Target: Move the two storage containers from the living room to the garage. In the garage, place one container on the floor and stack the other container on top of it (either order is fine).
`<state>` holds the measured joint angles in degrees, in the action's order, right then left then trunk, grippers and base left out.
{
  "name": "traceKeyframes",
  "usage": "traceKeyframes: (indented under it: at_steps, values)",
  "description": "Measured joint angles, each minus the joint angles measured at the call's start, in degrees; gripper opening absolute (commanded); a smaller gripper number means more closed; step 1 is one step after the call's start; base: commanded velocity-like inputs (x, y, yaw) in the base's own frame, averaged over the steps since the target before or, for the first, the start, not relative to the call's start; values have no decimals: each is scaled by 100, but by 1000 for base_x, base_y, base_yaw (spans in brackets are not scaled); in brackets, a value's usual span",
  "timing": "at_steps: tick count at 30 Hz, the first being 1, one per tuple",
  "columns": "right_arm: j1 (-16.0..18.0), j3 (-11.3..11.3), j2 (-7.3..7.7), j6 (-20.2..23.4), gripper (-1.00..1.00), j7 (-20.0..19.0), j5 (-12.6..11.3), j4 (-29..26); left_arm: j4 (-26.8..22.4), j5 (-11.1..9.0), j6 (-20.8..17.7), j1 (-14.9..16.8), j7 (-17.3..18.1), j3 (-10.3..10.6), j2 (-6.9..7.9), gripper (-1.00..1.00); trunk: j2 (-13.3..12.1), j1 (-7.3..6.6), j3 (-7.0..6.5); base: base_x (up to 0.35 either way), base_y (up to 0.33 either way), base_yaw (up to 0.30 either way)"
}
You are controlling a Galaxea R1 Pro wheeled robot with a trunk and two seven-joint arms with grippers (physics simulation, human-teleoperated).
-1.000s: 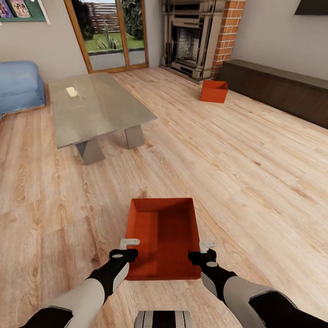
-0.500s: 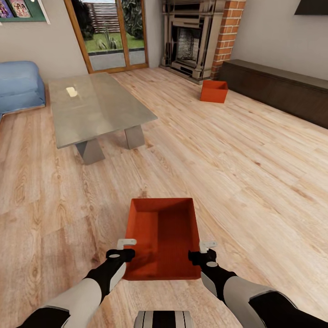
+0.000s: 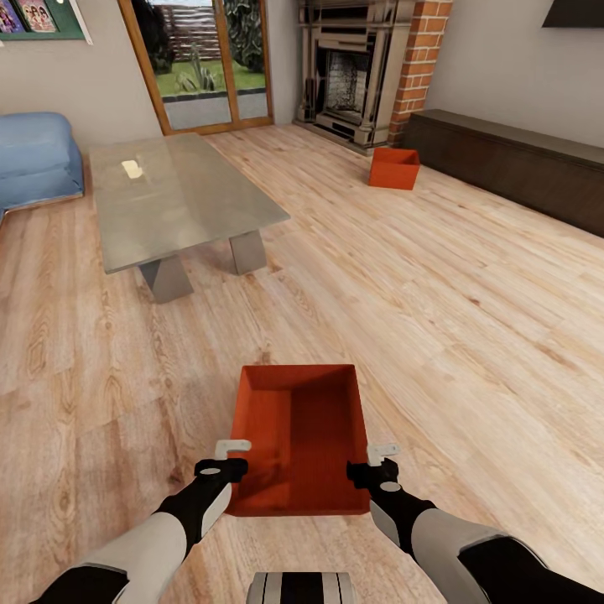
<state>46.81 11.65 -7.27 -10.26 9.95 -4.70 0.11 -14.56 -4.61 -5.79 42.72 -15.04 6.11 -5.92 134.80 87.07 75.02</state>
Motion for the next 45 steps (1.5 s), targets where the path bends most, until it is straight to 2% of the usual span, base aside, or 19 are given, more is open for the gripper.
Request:
traceKeyframes:
  at_steps: [17,26,34,35,38,40,45]
  values:
    - [0,-14,0,0,100,9,-7,0,0,0,4,0,-4,-9,0,100,0,0,0,0,0,0]
    - [0,-10,57,-14,100,35,-7,-8,0,-7,6,0,-6,-11,-1,100,0,0,0,0,0,0]
    - [0,-17,53,-19,100,38,-11,-9,0,-8,140,0,-14,-17,0,100,0,0,0,0,0,0]
    - [0,-18,53,-19,-100,38,-12,-9,0,-8,141,0,-14,-17,0,-100,0,0,0,0,0,0]
    - [2,-18,53,-18,-100,37,-14,-9,16,-13,134,0,-15,-24,2,-100,0,0,0,0,0,0]
    - [0,71,49,-1,-100,7,50,-12,20,-86,137,0,14,13,-10,-100,0,0,0,0,0,0]
    - [-1,63,32,-8,-100,12,53,-12,4,-99,152,0,13,20,-17,-100,0,0,0,0,0,0]
